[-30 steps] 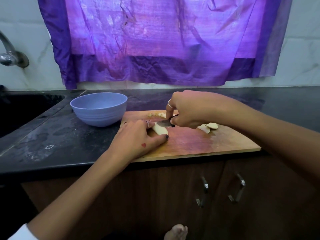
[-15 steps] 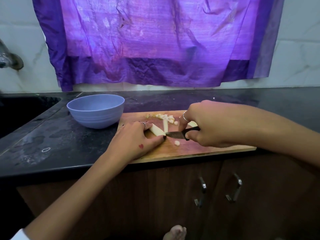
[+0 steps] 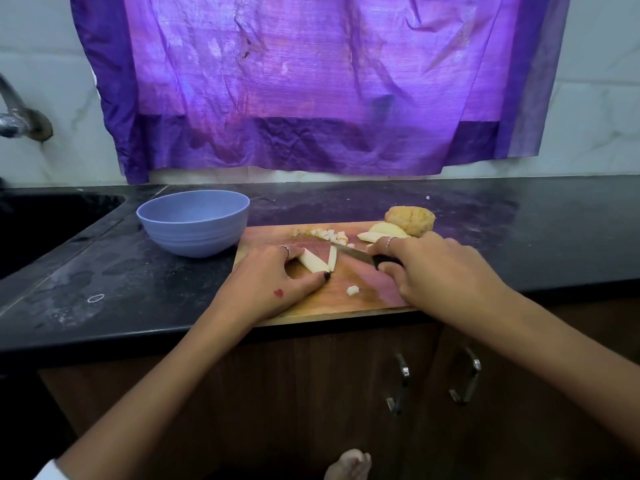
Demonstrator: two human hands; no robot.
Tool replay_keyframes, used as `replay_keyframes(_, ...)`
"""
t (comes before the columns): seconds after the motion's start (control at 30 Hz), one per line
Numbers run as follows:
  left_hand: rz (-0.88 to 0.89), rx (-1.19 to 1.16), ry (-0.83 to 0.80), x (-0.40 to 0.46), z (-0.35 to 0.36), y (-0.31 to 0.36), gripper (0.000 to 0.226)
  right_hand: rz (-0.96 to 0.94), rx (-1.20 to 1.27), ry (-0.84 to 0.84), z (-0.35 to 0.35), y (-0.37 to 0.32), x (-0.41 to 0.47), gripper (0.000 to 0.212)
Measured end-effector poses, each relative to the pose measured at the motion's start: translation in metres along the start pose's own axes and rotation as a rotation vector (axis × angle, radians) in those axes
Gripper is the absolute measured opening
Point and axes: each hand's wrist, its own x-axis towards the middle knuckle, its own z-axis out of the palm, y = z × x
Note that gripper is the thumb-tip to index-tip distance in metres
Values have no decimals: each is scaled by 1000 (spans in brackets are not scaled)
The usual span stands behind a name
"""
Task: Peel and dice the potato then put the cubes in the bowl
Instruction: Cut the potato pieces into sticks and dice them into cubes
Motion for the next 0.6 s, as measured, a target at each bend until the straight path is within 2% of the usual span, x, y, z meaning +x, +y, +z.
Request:
replay_keyframes(0.2,-9,21,-5,-1,-1,1,54,-6,253,57,-1,15,-2,32)
replay_keyframes(0.37,-6,18,-15,-1,-3,3,59,2,324,-40,-1,6,-4,35)
replay_keyframes(0.6,-2,18,-17,0,-2,2,63,-8,353,-133,-3,1,-1,26)
